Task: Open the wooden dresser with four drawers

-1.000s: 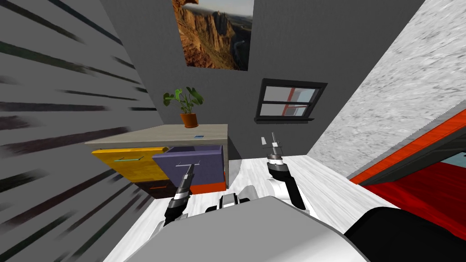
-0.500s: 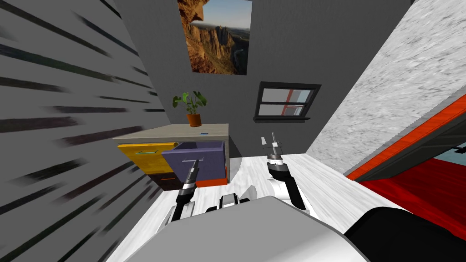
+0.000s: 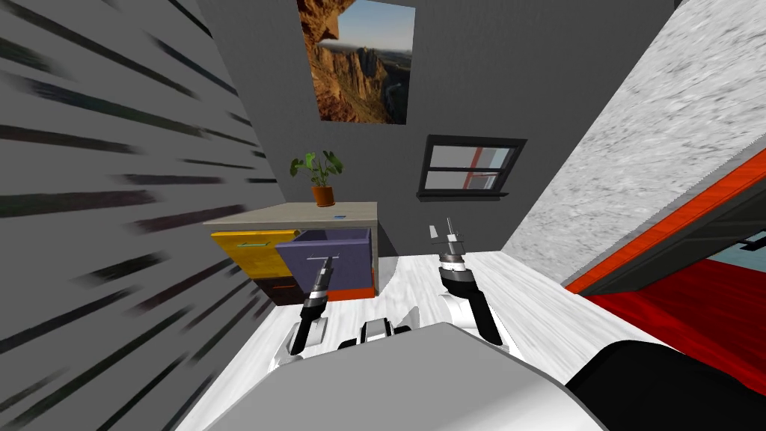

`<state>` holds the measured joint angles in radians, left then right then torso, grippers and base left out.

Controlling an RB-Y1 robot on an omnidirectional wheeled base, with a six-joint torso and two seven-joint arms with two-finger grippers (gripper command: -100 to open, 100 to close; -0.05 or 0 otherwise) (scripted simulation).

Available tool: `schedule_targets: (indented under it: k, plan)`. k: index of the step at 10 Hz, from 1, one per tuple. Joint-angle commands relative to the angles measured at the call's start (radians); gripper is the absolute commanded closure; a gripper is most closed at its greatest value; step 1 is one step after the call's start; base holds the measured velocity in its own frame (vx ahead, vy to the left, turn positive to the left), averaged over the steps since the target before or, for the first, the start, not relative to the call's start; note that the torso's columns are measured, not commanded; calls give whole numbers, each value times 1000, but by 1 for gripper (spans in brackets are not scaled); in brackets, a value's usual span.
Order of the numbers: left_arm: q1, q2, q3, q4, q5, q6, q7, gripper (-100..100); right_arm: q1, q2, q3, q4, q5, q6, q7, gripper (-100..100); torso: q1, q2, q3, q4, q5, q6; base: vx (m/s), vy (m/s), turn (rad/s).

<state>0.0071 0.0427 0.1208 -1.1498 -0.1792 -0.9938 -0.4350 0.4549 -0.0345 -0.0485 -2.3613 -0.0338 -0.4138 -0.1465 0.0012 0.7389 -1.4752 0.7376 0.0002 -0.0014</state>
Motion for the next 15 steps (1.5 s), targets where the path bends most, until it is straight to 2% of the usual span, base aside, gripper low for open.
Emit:
schedule_targets:
  k: [1,2,3,4,5,6,7,8,9,10,15]
  plan:
    - [-71,-1,2,73,10,-4,-25,100,0,0,0,0,0,0,0,0,1,3,2,1,0,-1,-140,40,8]
    - [-106,-3,2,103,19,-7,-45,100,0,0,0,0,0,0,0,0,1,2,1,2,0,-1,-139,50,21]
    - [-131,-3,2,131,19,-7,-45,100,0,0,0,0,0,0,0,0,1,1,0,3,-1,-2,-112,28,10]
    - [-166,-5,3,171,27,-9,-66,100,0,0,0,0,0,0,0,0,0,0,0,2,-1,-1,-126,39,33]
    - [-190,-5,3,195,27,-9,-66,100,0,0,0,0,0,0,0,0,0,1,0,2,-1,-1,-111,27,15]
    - [-229,-7,3,243,36,-12,-86,100,0,0,0,0,0,0,0,0,-1,0,0,2,-1,-1,-127,17,29]
    - [-249,-7,3,254,36,-12,-86,100,0,0,0,0,0,0,0,0,-2,1,0,2,-1,0,-116,28,11]
    - [-281,-8,3,300,45,-14,-106,100,0,0,0,0,0,0,0,0,-2,1,0,3,-2,0,-144,51,24]
    - [-309,-8,3,313,45,-14,-106,100,0,0,0,0,0,0,0,0,0,3,2,3,-2,-1,-122,33,9]
    - [-309,-5,1,289,45,27,-93,-100,0,0,0,0,0,0,0,0,-2,3,2,5,-3,-1,-78,13,19]
    - [-391,11,4,265,51,129,-77,-100,0,0,0,0,0,0,0,0,-1,0,0,3,-1,1,-59,-7,24]
